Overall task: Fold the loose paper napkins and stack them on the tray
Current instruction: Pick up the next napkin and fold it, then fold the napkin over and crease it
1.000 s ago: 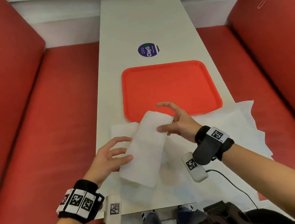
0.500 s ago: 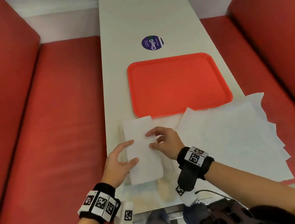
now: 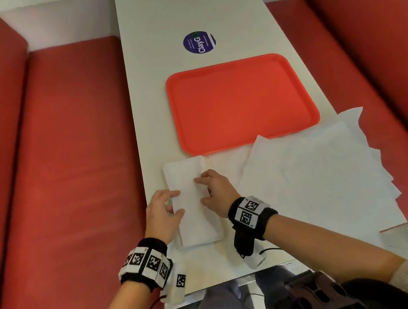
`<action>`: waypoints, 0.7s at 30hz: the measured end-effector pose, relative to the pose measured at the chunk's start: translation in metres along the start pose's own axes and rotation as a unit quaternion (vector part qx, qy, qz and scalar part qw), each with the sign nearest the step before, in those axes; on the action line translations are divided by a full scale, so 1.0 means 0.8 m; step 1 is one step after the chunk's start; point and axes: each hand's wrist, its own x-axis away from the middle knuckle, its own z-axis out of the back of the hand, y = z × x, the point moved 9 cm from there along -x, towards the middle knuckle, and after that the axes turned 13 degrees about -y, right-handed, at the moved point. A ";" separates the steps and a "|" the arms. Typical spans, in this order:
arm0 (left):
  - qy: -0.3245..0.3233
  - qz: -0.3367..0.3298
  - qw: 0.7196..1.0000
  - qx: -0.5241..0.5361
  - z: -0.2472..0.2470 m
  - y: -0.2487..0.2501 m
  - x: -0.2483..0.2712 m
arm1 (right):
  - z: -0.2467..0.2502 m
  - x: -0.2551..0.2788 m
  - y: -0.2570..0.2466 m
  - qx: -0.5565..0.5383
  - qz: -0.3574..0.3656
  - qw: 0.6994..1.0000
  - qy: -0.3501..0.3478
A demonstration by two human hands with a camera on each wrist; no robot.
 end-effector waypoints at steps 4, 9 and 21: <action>-0.006 0.001 1.000 -0.015 -0.004 -0.005 -0.004 | -0.004 -0.002 0.005 0.007 -0.003 1.000 -0.001; 0.022 0.037 0.992 -0.117 -0.006 -0.007 -0.003 | -0.001 0.002 0.012 -0.004 0.008 1.000 -0.005; -0.103 -0.127 0.969 -0.184 -0.170 0.168 -0.057 | 0.176 0.137 0.191 0.003 -0.114 0.985 0.129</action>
